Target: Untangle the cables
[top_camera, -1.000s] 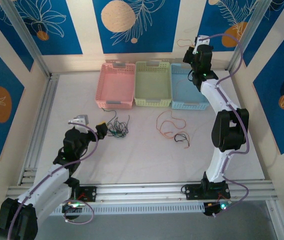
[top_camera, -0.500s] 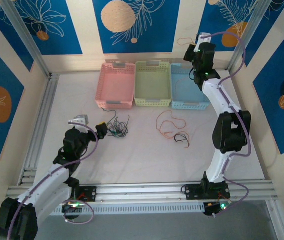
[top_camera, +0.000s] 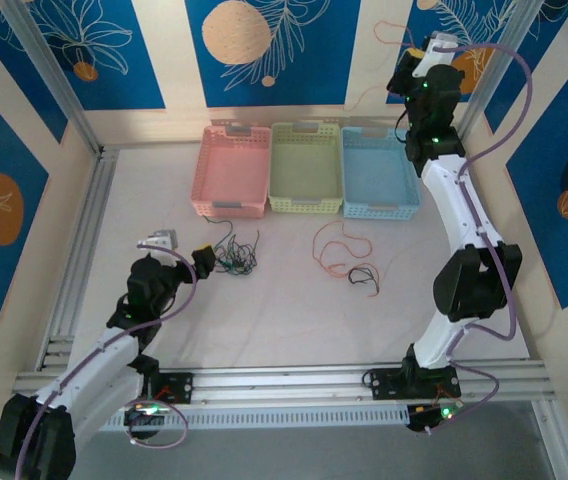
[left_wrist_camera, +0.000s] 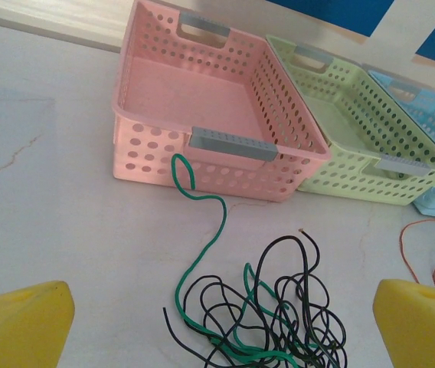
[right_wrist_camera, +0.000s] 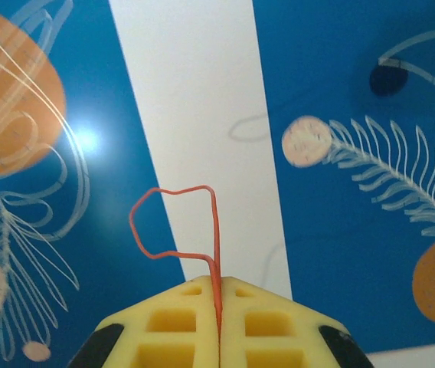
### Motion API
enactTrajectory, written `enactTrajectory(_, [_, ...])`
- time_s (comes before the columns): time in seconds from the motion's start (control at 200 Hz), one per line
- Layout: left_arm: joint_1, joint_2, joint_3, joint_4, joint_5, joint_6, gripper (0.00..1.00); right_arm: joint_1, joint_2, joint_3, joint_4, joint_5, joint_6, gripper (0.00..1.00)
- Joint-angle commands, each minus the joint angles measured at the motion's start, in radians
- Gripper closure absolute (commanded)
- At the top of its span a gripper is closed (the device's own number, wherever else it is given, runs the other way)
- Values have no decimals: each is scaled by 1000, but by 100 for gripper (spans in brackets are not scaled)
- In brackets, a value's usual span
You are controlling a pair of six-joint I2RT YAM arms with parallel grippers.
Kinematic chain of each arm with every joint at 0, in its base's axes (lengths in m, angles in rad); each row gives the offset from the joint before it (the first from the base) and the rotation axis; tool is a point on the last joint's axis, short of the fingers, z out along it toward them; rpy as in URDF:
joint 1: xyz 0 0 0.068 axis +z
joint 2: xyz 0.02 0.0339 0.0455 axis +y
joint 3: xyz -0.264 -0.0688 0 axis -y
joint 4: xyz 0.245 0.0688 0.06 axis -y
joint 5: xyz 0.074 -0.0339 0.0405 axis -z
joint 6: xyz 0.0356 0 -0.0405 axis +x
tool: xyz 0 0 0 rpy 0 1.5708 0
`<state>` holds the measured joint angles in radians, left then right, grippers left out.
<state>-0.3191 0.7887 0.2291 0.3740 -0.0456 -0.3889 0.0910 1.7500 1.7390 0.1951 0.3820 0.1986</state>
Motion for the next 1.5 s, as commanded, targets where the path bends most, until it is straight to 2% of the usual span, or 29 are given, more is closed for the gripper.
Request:
enactTrajectory(0.0, [2, 0, 22, 16, 16, 15, 0, 13, 56, -72, 28, 75, -17, 100])
enactTrajectory(0.3, [1, 1, 23, 13, 18, 16, 0, 27, 198, -159, 57, 143, -25, 100])
enactTrajectory(0.585, [2, 3, 23, 15, 21, 16, 0, 11, 230, -231, 6, 63, 83, 100])
enactTrajectory(0.73, [1, 1, 22, 15, 19, 17, 0, -5, 214, -248, -55, 31, 173, 72])
enactTrajectory(0.935, [2, 1, 22, 15, 22, 16, 0, -27, 169, -253, -159, 22, 287, 58])
enactTrajectory(1.141, [1, 0, 21, 18, 26, 17, 0, -28, 27, -326, -209, -58, 334, 55])
enactTrajectory(1.316, [1, 15, 28, 19, 46, 22, 1, -21, -193, -438, -429, -197, 448, 54])
enactTrajectory(1.496, [0, 33, 36, 36, 95, 31, 2, 33, -392, -646, -588, -338, 468, 54])
